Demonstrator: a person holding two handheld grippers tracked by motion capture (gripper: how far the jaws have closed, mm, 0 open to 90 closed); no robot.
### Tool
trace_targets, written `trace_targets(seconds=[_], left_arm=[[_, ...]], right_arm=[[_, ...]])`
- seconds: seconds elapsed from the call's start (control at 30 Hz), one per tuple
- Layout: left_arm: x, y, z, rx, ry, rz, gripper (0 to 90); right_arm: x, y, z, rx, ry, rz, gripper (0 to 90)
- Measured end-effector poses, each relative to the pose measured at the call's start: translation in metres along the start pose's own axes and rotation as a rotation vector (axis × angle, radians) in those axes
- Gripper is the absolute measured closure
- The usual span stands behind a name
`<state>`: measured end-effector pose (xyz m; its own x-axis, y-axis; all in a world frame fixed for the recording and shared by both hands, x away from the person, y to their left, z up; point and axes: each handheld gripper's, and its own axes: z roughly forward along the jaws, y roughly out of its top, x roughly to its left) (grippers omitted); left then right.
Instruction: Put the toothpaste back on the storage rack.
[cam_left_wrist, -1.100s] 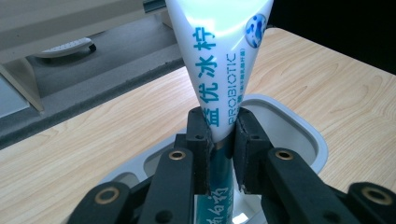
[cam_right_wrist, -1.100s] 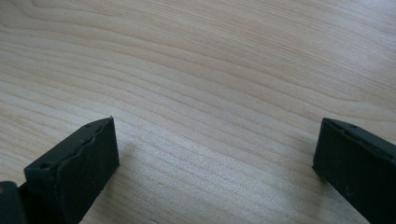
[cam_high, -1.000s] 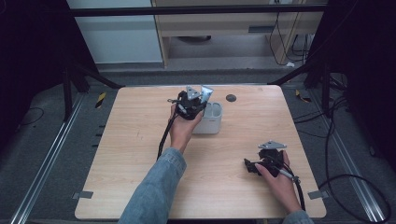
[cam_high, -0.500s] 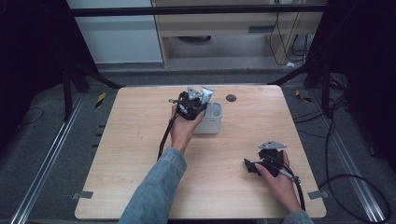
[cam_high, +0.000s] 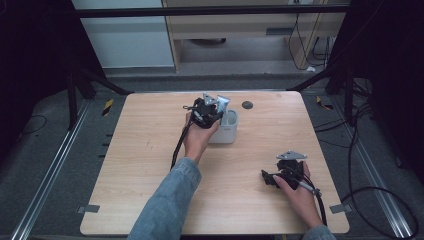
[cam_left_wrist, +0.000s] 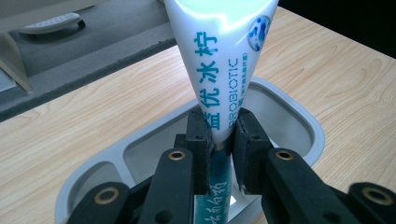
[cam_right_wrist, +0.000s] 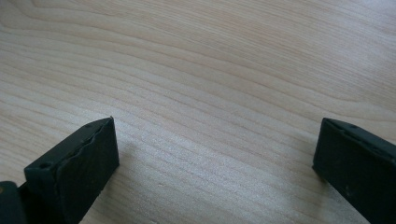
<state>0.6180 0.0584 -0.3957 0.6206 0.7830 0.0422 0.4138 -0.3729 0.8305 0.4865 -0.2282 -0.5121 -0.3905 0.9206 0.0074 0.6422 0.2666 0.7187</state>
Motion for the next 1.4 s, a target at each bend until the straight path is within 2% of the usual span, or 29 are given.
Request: trace_targets(seconds=[0.17,0.47,0.73,0.9,1.4], left_arm=[[-0.0008,-0.0001,0.0018,0.007,-0.001,-0.003,77.5],[-0.004,0.0047,0.0048,0.032,-0.007,0.015,77.0],[-0.0034,0.0066,0.0075,0.038,-0.006,0.008,76.5],[-0.0014,0.0068,0.0096,0.029,-0.005,-0.02,76.0],[0.0004,0.0073,0.0078,0.032,-0.002,-0.024,74.3]], right_arm=[[0.0,0.0,0.0,0.0,0.0,0.0,0.4],[0.0,0.0,0.0,0.0,0.0,0.0,0.4],[0.0,0.0,0.0,0.0,0.0,0.0,0.4],[0.0,0.0,0.0,0.0,0.0,0.0,0.4],[-0.0001,-0.0001,0.0002,-0.001,-0.003,-0.004,0.4]])
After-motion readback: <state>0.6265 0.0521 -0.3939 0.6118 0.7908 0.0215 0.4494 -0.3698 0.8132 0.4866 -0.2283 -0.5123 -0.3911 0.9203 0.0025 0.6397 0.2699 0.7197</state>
